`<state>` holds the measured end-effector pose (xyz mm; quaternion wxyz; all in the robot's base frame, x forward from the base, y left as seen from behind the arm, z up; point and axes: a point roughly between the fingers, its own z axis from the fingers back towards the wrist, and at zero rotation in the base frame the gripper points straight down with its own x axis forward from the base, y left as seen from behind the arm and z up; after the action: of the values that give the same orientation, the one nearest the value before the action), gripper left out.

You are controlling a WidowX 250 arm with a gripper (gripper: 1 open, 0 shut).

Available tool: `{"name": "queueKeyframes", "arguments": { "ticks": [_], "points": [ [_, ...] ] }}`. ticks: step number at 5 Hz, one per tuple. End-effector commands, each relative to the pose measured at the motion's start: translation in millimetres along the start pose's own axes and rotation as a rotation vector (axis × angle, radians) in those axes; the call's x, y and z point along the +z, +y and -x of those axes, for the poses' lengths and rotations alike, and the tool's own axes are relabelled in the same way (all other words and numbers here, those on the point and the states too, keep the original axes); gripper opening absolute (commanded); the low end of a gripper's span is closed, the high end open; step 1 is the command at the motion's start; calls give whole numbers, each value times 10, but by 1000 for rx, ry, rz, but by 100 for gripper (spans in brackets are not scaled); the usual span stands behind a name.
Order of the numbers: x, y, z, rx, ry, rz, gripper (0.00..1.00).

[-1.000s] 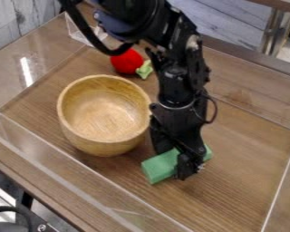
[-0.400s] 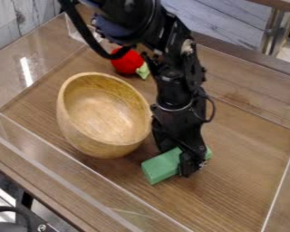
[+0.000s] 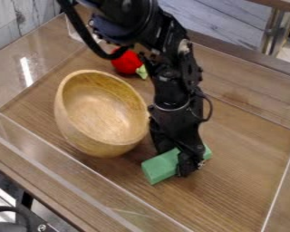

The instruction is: Put the green stick in the brown bowl

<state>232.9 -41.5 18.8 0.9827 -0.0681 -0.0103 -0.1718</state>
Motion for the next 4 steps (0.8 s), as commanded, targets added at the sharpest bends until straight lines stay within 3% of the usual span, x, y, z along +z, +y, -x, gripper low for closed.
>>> {"name": "queueKeyframes", "arguments": {
  "ticks": [1,4],
  "points": [
    [43,32,-17,23,-16,3,100],
    [42,19,-10,44,-13,18,100]
  ]
}}
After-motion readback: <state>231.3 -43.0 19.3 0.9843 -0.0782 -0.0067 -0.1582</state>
